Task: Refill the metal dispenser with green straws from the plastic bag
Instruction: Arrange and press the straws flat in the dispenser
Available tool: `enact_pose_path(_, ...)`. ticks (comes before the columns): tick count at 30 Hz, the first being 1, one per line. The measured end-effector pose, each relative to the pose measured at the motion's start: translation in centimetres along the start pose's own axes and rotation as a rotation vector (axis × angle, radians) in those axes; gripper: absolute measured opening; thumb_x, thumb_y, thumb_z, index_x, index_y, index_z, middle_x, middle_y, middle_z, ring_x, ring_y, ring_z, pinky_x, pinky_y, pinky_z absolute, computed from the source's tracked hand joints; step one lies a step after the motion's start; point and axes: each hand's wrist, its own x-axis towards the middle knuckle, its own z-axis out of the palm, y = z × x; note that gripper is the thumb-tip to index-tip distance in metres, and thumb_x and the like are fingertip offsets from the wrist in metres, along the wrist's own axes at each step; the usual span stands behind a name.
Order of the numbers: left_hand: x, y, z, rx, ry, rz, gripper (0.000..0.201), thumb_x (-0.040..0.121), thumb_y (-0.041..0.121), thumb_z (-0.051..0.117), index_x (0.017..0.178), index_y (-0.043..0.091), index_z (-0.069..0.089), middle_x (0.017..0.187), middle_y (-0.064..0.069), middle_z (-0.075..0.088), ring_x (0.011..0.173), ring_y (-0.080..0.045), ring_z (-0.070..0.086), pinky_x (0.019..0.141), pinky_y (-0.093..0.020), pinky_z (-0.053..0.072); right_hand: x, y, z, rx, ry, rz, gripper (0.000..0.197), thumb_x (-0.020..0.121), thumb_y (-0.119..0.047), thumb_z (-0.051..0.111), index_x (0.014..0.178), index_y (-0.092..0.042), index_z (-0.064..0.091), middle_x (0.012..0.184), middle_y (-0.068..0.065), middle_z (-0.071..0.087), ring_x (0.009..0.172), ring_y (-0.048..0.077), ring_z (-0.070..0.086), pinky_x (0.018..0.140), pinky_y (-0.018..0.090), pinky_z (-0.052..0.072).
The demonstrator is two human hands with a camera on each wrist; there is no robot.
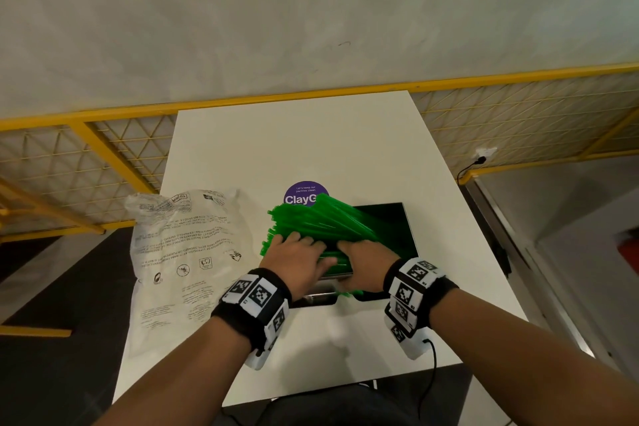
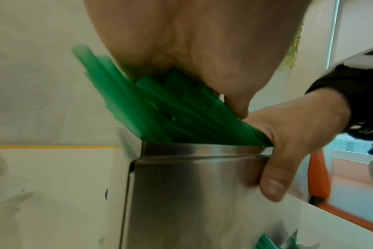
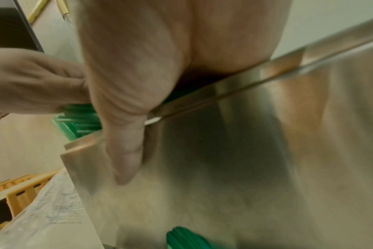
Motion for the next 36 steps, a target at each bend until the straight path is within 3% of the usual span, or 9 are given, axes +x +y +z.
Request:
enact_pose_path(4,-0.4,-0.7,0.7,0.047,0.095,0.049,0.039,0.086,0.044,0.033,0.097,0.037,0.069,0.076,0.012,0.066,0.071,-0.015,0.061,0.065,-0.030,0.043,-0.4,0.3,0.2,0.095,0.000,-0.009,0.059,0.076,-0.046,0.069,0.123,-0.020,0.047,0.122,0.002,0.057,0.110,0.022,0.056,0.092,0.034,0.047)
enact_pose_path(6,-0.4,-0.5,1.0,0.033,0.118,0.060,0.039,0.081,0.042,0.033,0.085,0.034,0.072,0.066,0.011,0.064,0.063,-0.016,0.059,0.060,-0.031,0.046,-0.6,0.2,0.4,0.086,-0.007,-0.020,0.058,0.079,-0.044,0.067,0.126,-0.019,0.046,0.125,0.004,0.055,0.113,0.024,0.055,0.094,0.035,0.047)
enact_pose_path(9,-0.6,-0.2,0.8,-0.087,0.185,0.088,0.037,0.081,0.038,0.037,0.092,0.029,0.071,0.073,0.010,0.066,0.067,-0.017,0.061,0.062,-0.034,0.048,-0.8,0.3,0.4,0.102,0.013,-0.038,0.056,0.080,-0.043,0.066,0.127,-0.019,0.046,0.124,0.004,0.055,0.112,0.024,0.055,0.094,0.038,0.047)
enact_pose_path(13,-0.9,-1.1,0.8,-0.478,0.179,0.117,0.046,0.088,0.043,0.038,0.119,0.019,0.062,0.107,0.002,0.066,0.099,-0.019,0.057,0.090,-0.032,0.036,-1.7,1.0,0.1,0.147,0.024,-0.042,0.060,0.081,-0.045,0.066,0.132,-0.021,0.045,0.128,0.003,0.053,0.115,0.022,0.054,0.097,0.038,0.046)
enact_pose_path(16,-1.1,-0.9,0.8,-0.258,0.071,0.162,0.073,0.080,0.058,0.010,0.130,0.025,0.051,0.119,0.006,0.060,0.110,-0.017,0.051,0.095,-0.033,0.031,-2.0,1.0,-0.3,0.122,-0.089,0.015,0.063,0.081,-0.047,0.065,0.134,-0.019,0.044,0.128,0.005,0.054,0.115,0.024,0.054,0.096,0.036,0.046)
enact_pose_path(19,-1.0,-0.2,1.4,0.004,0.006,0.147,0.083,0.076,0.065,0.003,0.138,0.024,0.041,0.125,0.004,0.056,0.114,-0.020,0.049,0.095,-0.037,0.029,-0.9,0.5,-0.8,0.092,-0.165,0.059,0.060,0.079,-0.051,0.067,0.125,-0.015,0.052,0.118,0.007,0.062,0.106,0.024,0.060,0.089,0.033,0.050)
enact_pose_path(27,-0.7,-0.2,1.3,0.091,0.073,0.124,0.059,0.083,0.065,0.045,0.117,0.018,0.056,0.114,0.000,0.060,0.106,-0.024,0.051,0.093,-0.037,0.034,0.3,0.0,-0.4,0.097,-0.161,0.130,0.047,0.074,-0.048,0.072,0.104,-0.014,0.063,0.102,0.006,0.068,0.091,0.022,0.064,0.079,0.028,0.052)
enact_pose_path(32,-0.7,-0.4,1.2,0.056,0.042,0.099,0.059,0.085,0.066,0.042,0.120,0.019,0.052,0.118,0.002,0.057,0.109,-0.022,0.046,0.094,-0.034,0.031,0.1,0.3,-0.2,0.122,-0.104,0.089,0.045,0.070,-0.048,0.075,0.104,-0.021,0.061,0.100,0.002,0.068,0.091,0.020,0.065,0.082,0.033,0.055)
enact_pose_path(36,-0.9,-0.6,1.5,0.045,0.138,0.094,0.057,0.086,0.062,0.030,0.092,0.019,0.066,0.087,0.003,0.067,0.081,-0.021,0.058,0.080,-0.035,0.032,-0.3,0.4,-0.6,0.132,-0.064,0.050,0.048,0.069,-0.049,0.076,0.104,-0.022,0.058,0.099,0.001,0.067,0.089,0.020,0.064,0.078,0.032,0.054)
